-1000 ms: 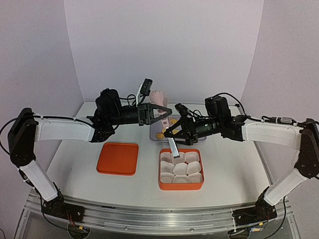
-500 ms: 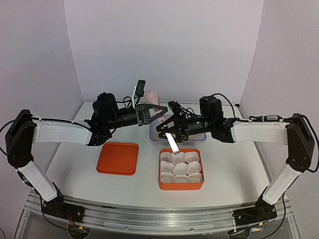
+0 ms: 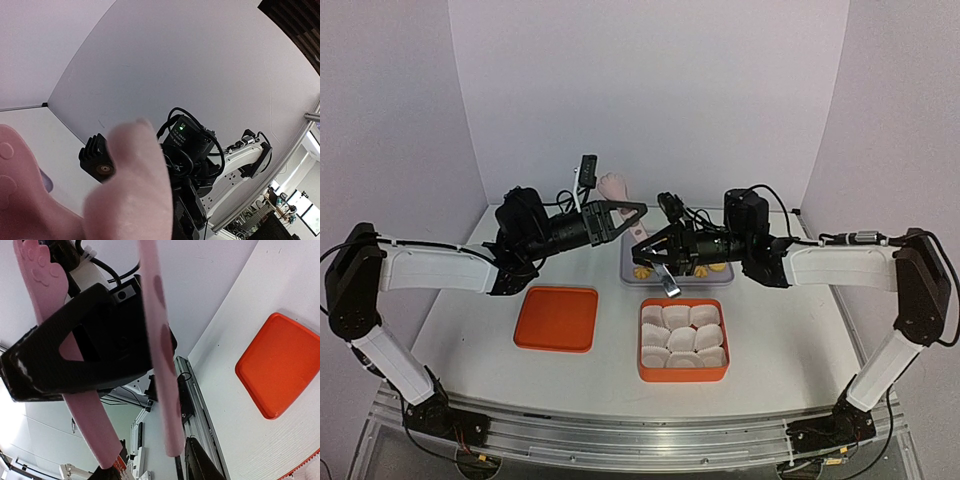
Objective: Pack the cookies
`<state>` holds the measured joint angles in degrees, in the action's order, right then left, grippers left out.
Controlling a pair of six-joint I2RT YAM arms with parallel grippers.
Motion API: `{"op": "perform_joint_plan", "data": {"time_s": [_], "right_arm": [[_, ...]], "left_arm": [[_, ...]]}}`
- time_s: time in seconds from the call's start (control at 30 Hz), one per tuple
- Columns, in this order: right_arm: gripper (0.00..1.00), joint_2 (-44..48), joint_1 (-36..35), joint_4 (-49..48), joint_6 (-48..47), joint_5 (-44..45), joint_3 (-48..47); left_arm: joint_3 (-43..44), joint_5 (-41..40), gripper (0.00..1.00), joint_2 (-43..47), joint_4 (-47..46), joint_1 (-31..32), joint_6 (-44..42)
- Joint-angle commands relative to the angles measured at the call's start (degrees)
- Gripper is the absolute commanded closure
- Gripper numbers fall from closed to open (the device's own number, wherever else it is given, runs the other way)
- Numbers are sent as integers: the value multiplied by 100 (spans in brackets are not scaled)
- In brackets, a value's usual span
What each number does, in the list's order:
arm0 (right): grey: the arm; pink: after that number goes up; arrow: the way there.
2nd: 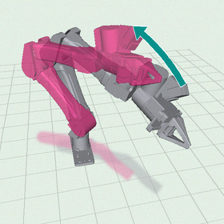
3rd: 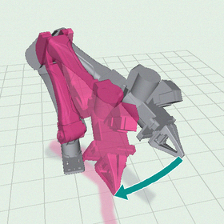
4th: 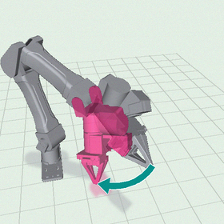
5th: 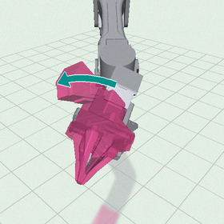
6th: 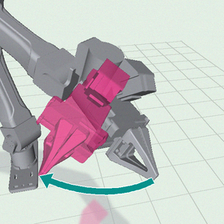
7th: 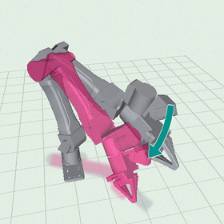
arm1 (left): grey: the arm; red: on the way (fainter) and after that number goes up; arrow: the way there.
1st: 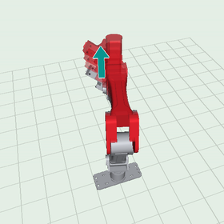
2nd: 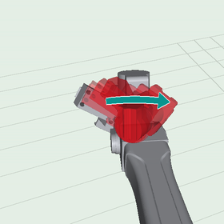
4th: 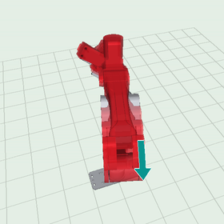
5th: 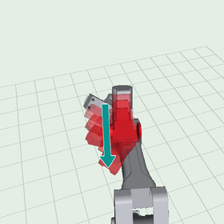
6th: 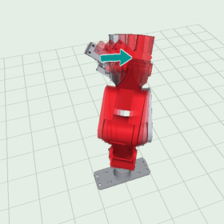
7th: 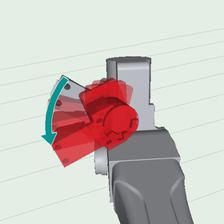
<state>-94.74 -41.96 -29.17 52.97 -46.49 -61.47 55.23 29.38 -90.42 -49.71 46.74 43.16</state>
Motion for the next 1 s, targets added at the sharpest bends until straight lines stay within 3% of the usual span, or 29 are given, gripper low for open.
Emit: {"op": "perform_joint_plan", "data": {"time_s": [0.0, 0.1, 0.17, 0.23, 0.4, 0.6, 0.7, 0.8, 0.97], "right_arm": [[69, 22, 20, -269, 468, 420, -116], [72, 41, 18, -267, 488, 450, -111], [75, 72, 18, -272, 498, 465, -118], [76, 99, 27, -261, 494, 474, -117], [76, 156, 140, -202, 524, 456, -71], [76, 266, 644, 381, 545, 297, 83], [76, 428, 848, 2452, -499, 685, -239], [75, 435, 869, 5585, -2118, 2217, -1115], [75, -16, 902, 8007, -3516, 4432, -2335]], "left_arm": [[-100, 182, 97, 279, -203, 73, -338], [-76, 84, 79, 364, 85, 73, -407], [-85, 11, 53, 437, 256, 73, -440], [-123, -93, 40, 519, 380, 70, -466], [-353, -369, 24, 853, 572, 73, -560], [-578, -1097, 17, 1428, 1663, 73, -823], [-666, -1822, 15, 1773, 2554, 71, -903], [-790, -2796, 10, 2199, 3464, 73, -827], [-824, -4188, 1, 2562, 4724, 71, -414]]}}
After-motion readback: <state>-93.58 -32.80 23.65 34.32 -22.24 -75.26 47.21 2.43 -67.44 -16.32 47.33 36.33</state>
